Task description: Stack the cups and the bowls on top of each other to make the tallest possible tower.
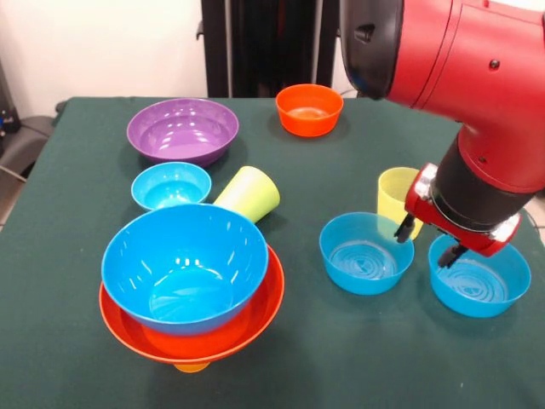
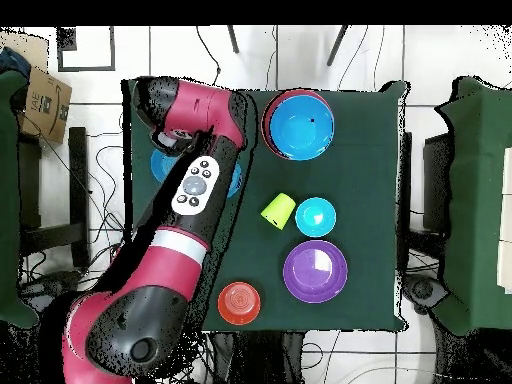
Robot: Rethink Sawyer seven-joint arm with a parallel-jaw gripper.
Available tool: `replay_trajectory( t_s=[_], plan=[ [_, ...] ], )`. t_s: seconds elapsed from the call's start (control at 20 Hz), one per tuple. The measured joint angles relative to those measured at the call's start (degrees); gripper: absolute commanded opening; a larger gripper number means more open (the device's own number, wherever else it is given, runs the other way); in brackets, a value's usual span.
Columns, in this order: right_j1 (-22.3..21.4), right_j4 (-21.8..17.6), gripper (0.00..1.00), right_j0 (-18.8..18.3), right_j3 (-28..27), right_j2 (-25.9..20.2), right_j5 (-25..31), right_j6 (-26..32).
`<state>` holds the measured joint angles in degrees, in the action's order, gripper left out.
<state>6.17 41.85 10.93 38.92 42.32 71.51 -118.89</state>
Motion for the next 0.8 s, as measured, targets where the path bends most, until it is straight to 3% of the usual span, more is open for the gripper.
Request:
replay_trajectory(
  t_s=[0.8],
  plan=[
    [-2.60,-0.48,1.00,-1.00,-0.88,-8.69,0.34,0.00]
  ],
)
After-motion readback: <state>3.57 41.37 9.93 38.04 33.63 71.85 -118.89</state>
